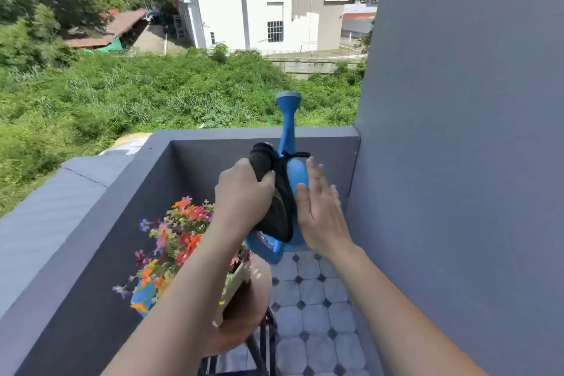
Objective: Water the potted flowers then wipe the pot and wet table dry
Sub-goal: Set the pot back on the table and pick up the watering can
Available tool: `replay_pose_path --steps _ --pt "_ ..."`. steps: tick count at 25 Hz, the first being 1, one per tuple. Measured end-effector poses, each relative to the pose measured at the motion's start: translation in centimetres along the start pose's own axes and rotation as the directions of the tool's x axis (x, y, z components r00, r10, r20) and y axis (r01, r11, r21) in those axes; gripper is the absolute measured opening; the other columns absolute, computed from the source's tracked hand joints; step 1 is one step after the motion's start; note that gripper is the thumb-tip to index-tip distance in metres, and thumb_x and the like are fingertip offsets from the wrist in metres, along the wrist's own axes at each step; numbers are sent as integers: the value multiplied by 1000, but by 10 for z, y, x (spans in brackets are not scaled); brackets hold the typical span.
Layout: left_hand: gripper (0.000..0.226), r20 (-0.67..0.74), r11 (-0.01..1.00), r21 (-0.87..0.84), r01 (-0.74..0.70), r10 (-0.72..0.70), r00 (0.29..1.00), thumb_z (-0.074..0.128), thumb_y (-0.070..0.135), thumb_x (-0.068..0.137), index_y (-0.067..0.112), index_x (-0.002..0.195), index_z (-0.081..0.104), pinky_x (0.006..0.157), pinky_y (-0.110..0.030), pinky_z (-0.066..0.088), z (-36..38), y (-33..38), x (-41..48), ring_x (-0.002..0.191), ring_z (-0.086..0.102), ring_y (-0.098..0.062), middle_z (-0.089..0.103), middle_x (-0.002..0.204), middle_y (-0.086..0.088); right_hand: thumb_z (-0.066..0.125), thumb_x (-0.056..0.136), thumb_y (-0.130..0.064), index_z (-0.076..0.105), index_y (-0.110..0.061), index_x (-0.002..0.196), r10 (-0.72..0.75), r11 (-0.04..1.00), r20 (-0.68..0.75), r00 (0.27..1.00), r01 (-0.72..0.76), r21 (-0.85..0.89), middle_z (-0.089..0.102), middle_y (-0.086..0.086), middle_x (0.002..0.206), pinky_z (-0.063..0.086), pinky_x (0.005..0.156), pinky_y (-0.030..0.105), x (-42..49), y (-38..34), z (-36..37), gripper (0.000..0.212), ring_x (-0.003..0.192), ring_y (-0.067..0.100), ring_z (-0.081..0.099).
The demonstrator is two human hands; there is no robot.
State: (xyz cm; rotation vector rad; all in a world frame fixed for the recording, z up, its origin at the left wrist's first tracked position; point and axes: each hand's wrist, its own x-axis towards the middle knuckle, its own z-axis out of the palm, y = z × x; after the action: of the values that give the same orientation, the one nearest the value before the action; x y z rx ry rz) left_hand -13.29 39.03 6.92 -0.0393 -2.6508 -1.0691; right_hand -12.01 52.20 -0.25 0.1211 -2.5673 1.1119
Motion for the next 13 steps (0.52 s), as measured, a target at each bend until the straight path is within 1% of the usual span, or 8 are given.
replay_pose_path --steps 2,4,6,8,9,11,13 --pt "32 50 999 -28 40 -39 998 54 34 86 4 95 55 70 -34 35 57 -6 -16 95 57 -40 64 99 -19 13 93 -43 3 -22 155 89 996 17 996 -89 -8 7 -12 162 -9 114 26 -20 54 3 66 141 -5 -5" --pt "31 112 996 -31 85 -81 990 53 33 88 4 98 54 72 -35 36 118 -22 -39 96 57 -40 65 99 -20 13 93 -43 4 -24 155 183 983 33 983 -182 -22 6 -19 158 -8 115 27 -45 111 20 65 147 1 -3" --pt "30 181 989 -38 146 -136 974 52 31 88 4 101 54 77 -37 41 180 -48 -62 97 58 -40 66 98 -20 11 93 -43 3 -26 154 286 958 63 956 -284 -40 6 -18 159 -8 115 28 -74 170 47 64 149 5 -3" --pt "28 230 978 -44 203 -188 955 52 29 89 4 102 53 80 -40 44 241 -86 -90 96 58 -40 66 98 -21 10 93 -44 4 -26 155 374 927 106 921 -369 -63 6 -15 162 -9 114 26 -106 229 85 64 146 0 -6" --pt "27 254 972 -41 233 -215 943 52 29 90 5 101 52 78 -40 45 269 -107 -103 94 59 -40 66 96 -21 11 95 -43 4 -25 155 413 911 129 902 -408 -67 7 -14 163 -9 115 27 -121 256 104 63 146 0 -6" --pt "26 312 958 -25 286 -264 913 51 30 90 5 100 51 74 -38 45 325 -151 -133 90 59 -38 66 92 -19 15 103 -37 6 -23 155 493 870 183 850 -486 -87 7 -11 163 -6 117 32 -154 312 145 55 149 5 -4" --pt "25 356 941 -19 337 -309 882 51 29 90 5 100 52 73 -38 45 387 -207 -165 90 59 -38 66 91 -19 18 106 -31 6 -23 156 561 828 243 791 -543 -141 8 -10 164 -2 119 38 -189 372 195 52 150 9 -3"
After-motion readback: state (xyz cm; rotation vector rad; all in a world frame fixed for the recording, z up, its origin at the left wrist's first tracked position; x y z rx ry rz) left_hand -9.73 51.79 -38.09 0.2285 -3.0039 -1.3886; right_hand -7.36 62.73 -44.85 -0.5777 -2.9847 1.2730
